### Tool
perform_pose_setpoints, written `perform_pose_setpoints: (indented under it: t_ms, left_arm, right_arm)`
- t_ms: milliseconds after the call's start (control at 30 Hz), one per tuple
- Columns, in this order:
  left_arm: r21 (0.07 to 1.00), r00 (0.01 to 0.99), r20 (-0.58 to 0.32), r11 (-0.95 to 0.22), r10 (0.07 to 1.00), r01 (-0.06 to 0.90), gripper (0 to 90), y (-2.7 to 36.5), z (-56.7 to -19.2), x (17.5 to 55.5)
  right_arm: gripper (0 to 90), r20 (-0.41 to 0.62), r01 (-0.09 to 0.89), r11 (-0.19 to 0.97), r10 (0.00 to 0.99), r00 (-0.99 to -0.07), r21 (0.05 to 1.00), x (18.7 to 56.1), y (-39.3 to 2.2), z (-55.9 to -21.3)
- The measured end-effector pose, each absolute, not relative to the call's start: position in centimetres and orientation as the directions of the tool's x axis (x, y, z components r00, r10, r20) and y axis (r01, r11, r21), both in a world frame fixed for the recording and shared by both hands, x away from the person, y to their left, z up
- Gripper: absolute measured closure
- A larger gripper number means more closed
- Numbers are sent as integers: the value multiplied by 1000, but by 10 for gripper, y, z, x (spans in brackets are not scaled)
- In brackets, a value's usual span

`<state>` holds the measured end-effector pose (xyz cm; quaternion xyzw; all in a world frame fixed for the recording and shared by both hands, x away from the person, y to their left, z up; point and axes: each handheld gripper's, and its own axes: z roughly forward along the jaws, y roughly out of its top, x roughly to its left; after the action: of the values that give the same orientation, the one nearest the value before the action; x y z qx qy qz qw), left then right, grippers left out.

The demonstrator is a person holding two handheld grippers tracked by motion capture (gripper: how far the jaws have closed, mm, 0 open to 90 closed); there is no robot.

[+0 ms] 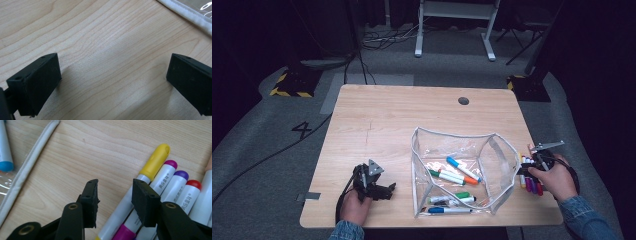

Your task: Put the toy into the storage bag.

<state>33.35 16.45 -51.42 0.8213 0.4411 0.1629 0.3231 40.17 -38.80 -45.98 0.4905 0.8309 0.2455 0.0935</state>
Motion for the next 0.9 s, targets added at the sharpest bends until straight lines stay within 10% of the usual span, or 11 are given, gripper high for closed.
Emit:
perform_pose_setpoints:
  t_ms: [900]
  left_arm:
    - [675,558,-18,-402,830,619,0,164,-514,333]
  right_arm:
    - [773,40,798,403,883,-468,447,422,-364,-474]
